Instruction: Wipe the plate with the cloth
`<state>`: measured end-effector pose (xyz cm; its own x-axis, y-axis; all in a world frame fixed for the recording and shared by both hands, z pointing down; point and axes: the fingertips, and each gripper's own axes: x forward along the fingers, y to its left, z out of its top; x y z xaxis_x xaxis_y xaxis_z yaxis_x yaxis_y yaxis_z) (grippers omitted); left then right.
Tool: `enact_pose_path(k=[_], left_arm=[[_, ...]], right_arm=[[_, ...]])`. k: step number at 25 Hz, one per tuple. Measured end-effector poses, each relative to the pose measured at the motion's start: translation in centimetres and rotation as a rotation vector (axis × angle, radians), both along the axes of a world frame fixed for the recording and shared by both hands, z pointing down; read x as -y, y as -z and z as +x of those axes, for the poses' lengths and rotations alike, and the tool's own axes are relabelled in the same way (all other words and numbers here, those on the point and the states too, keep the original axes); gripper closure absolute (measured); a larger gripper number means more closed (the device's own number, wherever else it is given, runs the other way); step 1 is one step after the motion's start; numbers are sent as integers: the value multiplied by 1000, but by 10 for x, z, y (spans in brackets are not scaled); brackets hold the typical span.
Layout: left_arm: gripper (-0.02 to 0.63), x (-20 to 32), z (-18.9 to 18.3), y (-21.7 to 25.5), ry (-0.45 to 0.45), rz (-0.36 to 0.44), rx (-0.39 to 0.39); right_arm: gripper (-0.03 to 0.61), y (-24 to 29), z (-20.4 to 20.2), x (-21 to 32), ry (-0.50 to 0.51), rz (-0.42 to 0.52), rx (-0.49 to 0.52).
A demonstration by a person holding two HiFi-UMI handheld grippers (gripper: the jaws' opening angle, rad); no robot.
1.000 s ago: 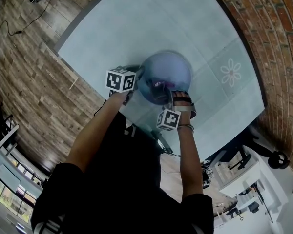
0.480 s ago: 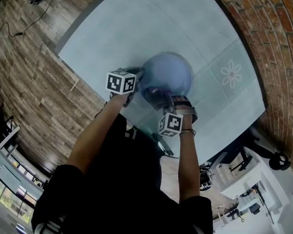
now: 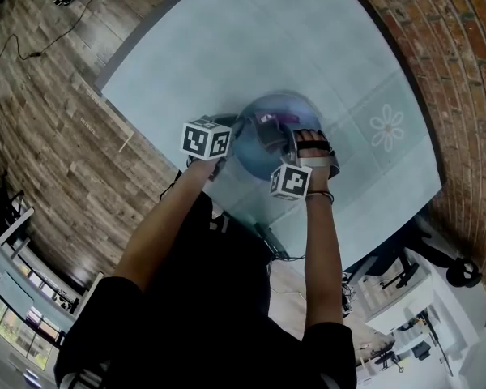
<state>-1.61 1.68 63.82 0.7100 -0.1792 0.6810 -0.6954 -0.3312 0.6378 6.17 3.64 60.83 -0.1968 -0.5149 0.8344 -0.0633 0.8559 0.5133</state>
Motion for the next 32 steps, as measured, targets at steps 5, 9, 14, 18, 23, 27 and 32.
enact_pose_path(k=[5, 9, 14, 18, 23, 27, 32], left_arm=[[571, 0, 1, 0, -2, -3, -3], [571, 1, -1, 0, 0, -1, -1], [571, 0, -2, 0, 2, -4, -5], [571, -1, -3, 0, 3, -3, -3], [571, 0, -3, -1, 3, -14, -10], [571, -1, -3, -1, 20, -21, -14], [571, 0, -2, 0, 5, -13, -6]], right_arm=[[524, -17, 12, 18, -57, -7, -66], [525, -19, 19, 15, -115, -19, -92], [525, -18, 46, -2, -233, -48, -93], [525, -20, 67, -32, -340, -98, -103], [525, -21, 68, -68, -419, -143, -97], [525, -23, 49, -97, -459, -222, -66], [525, -23, 20, -121, -516, -334, -12]])
